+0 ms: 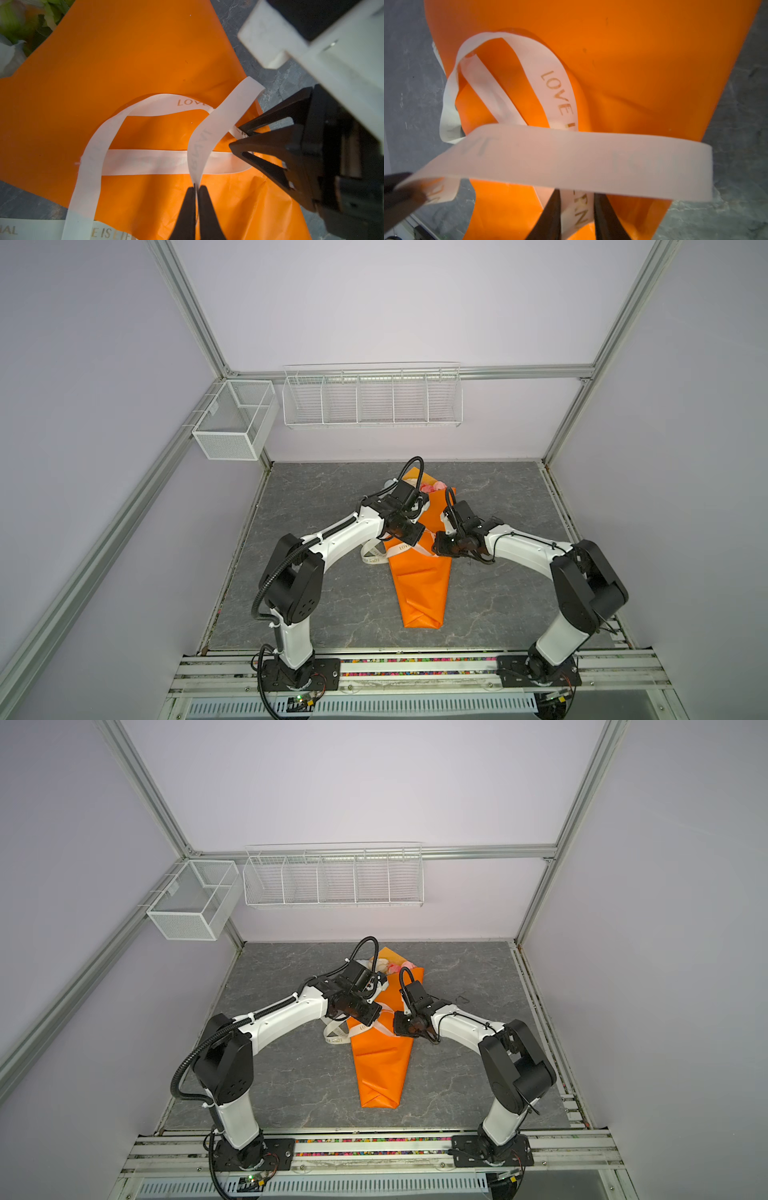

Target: Tie the bouquet of fake flowers

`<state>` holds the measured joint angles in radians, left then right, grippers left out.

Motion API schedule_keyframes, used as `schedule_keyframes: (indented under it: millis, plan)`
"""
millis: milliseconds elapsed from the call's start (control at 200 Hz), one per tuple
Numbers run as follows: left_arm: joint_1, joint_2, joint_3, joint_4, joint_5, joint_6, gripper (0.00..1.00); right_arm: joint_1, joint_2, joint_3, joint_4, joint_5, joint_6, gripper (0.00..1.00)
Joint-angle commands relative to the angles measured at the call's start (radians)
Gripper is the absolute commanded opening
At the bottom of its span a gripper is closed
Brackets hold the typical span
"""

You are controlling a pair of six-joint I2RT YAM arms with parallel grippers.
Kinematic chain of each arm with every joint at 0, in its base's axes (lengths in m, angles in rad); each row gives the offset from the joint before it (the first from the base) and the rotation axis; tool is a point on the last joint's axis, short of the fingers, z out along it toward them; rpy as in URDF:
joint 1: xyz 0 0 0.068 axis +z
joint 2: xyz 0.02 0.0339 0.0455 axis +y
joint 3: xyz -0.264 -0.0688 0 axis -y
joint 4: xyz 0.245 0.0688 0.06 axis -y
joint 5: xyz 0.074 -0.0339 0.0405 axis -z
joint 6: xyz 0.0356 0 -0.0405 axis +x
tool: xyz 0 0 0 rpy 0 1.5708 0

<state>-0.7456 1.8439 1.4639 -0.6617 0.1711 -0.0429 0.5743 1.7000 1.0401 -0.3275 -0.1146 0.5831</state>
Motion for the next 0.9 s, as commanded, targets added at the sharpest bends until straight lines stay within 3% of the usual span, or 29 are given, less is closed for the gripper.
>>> schedule_keyframes:
  millis: [0, 60, 95, 170, 235, 335, 510, 700, 895]
  plan:
    - [0.017, -0.035, -0.037, 0.007, 0.024, -0.054, 0.21, 0.006, -0.007, 0.015, -0.047, 0.05, 0.0, 0.17]
    - [0.032, -0.068, -0.058, 0.011, 0.037, -0.082, 0.35, 0.007, -0.011, 0.015, -0.062, 0.05, -0.007, 0.07]
    - [0.042, -0.088, -0.071, 0.011, 0.042, -0.101, 0.42, 0.006, -0.015, 0.017, -0.072, 0.049, -0.012, 0.07]
    - [0.066, -0.15, -0.111, 0.015, 0.034, -0.142, 0.51, 0.007, -0.033, 0.013, -0.085, 0.044, -0.017, 0.07]
    - [0.095, -0.212, -0.161, 0.025, -0.036, -0.214, 0.57, 0.007, -0.047, 0.01, -0.092, 0.039, -0.022, 0.07]
    - [0.167, -0.288, -0.25, 0.024, -0.193, -0.345, 0.59, 0.007, -0.054, 0.016, -0.106, 0.025, -0.03, 0.07]
    - [0.327, -0.24, -0.283, -0.035, -0.255, -0.44, 0.6, 0.009, -0.054, 0.037, -0.122, 0.006, -0.044, 0.07]
    - [0.341, -0.004, -0.09, -0.247, -0.315, -0.455, 0.6, 0.014, -0.048, 0.063, -0.148, 0.008, -0.064, 0.07]
    - [0.336, 0.113, 0.002, -0.269, -0.313, -0.478, 0.63, 0.016, -0.049, 0.072, -0.16, 0.01, -0.069, 0.07]
